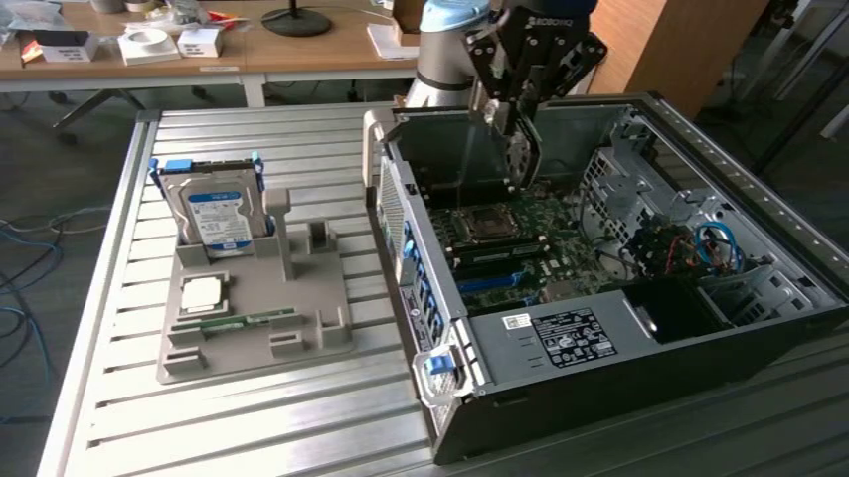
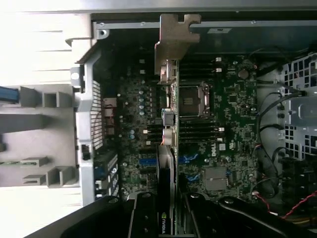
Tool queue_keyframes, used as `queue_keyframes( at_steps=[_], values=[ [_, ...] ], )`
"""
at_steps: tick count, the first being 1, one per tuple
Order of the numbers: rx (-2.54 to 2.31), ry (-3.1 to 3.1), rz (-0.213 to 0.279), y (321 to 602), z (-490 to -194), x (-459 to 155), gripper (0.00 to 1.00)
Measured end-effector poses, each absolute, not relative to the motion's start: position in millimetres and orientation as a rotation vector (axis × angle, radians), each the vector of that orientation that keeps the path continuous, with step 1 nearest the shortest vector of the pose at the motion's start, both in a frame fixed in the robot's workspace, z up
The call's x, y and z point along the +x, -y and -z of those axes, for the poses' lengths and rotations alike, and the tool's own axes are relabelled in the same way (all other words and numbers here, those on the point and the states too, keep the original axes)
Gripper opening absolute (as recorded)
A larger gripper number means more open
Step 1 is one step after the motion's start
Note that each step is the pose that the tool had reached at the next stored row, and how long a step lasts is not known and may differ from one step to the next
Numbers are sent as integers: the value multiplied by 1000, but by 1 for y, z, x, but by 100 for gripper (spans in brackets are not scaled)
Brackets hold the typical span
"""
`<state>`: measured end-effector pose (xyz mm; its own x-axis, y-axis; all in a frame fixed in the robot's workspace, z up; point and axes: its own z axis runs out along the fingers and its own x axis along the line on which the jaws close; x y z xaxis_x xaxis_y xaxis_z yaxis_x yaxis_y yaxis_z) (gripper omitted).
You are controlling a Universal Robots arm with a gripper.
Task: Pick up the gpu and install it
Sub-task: 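Pick up the gpu and move the gpu toward the slot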
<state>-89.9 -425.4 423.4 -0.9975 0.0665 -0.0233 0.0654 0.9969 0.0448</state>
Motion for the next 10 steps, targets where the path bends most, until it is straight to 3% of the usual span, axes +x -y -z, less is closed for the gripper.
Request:
queue_keyframes(
  at_steps=[10],
  values=[
    [103, -3114, -69, 425, -423, -50, 26]
  ],
)
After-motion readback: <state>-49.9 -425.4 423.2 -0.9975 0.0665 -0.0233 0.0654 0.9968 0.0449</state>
